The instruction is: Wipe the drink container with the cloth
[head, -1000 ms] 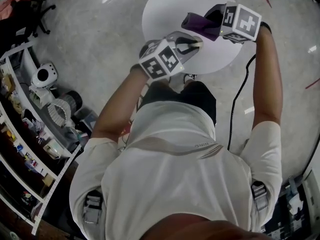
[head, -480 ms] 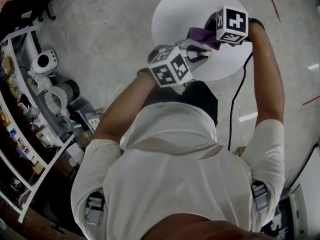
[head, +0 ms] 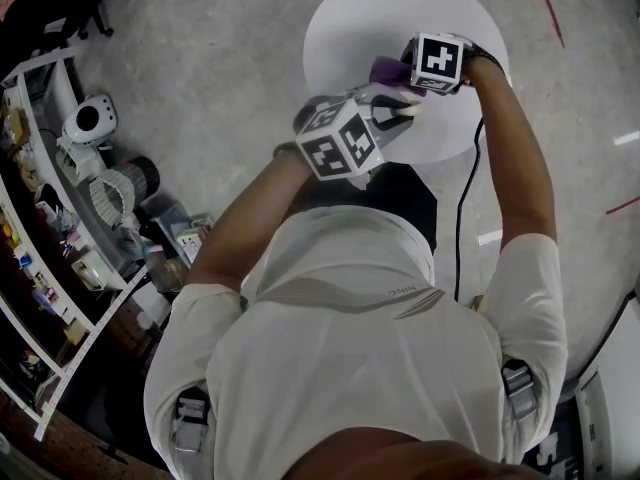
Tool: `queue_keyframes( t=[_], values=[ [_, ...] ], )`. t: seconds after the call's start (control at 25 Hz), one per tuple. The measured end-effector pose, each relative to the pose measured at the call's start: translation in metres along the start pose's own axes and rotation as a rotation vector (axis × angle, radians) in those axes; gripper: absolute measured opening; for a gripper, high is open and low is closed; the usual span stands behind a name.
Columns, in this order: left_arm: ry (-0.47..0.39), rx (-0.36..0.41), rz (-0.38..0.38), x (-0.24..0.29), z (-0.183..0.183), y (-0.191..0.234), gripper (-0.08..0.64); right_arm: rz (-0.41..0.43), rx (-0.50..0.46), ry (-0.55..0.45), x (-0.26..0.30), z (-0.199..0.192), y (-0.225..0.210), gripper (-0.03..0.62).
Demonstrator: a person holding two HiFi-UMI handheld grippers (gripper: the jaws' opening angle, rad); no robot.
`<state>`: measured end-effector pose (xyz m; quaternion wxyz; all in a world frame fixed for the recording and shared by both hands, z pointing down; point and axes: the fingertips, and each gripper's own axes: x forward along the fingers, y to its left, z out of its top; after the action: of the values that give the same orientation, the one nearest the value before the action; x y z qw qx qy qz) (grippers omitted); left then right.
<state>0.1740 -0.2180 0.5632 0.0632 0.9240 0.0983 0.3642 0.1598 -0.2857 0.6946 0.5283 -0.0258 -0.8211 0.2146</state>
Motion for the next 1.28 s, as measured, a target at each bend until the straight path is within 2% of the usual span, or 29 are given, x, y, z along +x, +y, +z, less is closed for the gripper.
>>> queue_keyframes(
  t=[0.2, 0.28, 0.36, 0.48, 0.56, 0.64, 0.72, 0.84, 1.04, 1.2, 1.28],
  values=[
    [-0.002, -0.001, 0.004, -0.001, -0.002, 0.000, 0.064, -0.071, 0.099, -0.039, 0.018, -0.012, -0.010, 0.100],
    [-0.005, 0.001, 0.006, -0.003, -0.002, 0.001, 0.064, -0.080, 0.163, -0.102, 0.017, -0.012, -0.014, 0.101],
    [-0.011, 0.005, 0.011, -0.005, -0.002, 0.002, 0.066, -0.090, 0.263, -0.211, 0.007, -0.011, -0.018, 0.103],
    [-0.035, -0.003, 0.024, -0.010, 0.000, 0.001, 0.091, -0.149, 0.462, -0.473, -0.031, -0.008, -0.019, 0.104],
    [-0.083, -0.027, 0.030, -0.020, 0.009, 0.004, 0.140, -0.247, 0.593, -0.680, -0.072, -0.009, -0.018, 0.104],
    [-0.145, -0.059, 0.031, -0.034, 0.019, 0.007, 0.156, -0.355, 0.725, -0.892, -0.115, -0.016, -0.009, 0.104],
    [-0.207, -0.085, 0.045, -0.052, 0.027, 0.010, 0.158, -0.444, 0.844, -1.089, -0.152, -0.022, 0.009, 0.103],
    [-0.291, -0.107, 0.101, -0.085, 0.036, 0.018, 0.141, -0.548, 0.955, -1.296, -0.196, -0.028, 0.049, 0.103],
    [-0.377, -0.100, 0.205, -0.147, 0.044, 0.028, 0.088, -0.692, 1.005, -1.487, -0.259, -0.023, 0.113, 0.101],
    [-0.489, -0.095, 0.291, -0.206, 0.057, 0.027, 0.035, -0.786, 0.925, -1.590, -0.314, -0.001, 0.165, 0.101],
    [-0.562, -0.099, 0.319, -0.235, 0.066, 0.019, 0.013, -0.805, 0.896, -1.653, -0.336, 0.009, 0.195, 0.101]
  ],
)
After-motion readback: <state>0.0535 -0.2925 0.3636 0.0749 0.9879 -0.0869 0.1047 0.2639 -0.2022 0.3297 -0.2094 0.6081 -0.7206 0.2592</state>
